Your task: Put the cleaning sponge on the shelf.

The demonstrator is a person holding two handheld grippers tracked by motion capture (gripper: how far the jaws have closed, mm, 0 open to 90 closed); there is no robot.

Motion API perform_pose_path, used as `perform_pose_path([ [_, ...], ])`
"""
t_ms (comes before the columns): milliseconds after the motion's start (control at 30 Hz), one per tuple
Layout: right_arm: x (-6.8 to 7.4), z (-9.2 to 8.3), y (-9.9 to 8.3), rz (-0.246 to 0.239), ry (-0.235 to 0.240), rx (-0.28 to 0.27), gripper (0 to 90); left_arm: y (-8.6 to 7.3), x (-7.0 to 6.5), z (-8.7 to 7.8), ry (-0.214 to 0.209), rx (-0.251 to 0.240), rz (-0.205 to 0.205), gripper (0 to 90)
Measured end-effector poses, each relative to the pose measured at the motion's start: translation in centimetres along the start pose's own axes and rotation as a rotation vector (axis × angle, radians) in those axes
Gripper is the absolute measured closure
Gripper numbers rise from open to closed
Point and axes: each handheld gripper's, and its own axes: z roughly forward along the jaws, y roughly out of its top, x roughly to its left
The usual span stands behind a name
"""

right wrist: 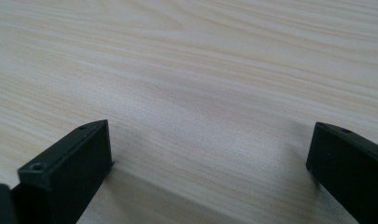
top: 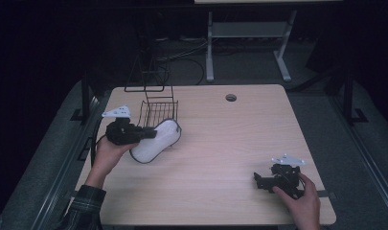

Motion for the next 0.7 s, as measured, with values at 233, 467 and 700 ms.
perform_pose_path([
  [233,0.0,0.0,0.0,-0.001,0.001,0.000,0.0,0.1,1.3,0.0,0.013,-0.010,-0.017,78.7],
  [467,0.0,0.0,0.0,0.000,0.002,0.001,0.0,0.1,2.8,-0.1,0.027,-0.029,-0.039,78.6],
  [700,0.0,0.0,0.0,0.000,0.003,0.001,0.0,-0.4,4.7,0.0,0.045,-0.029,-0.073,78.7],
])
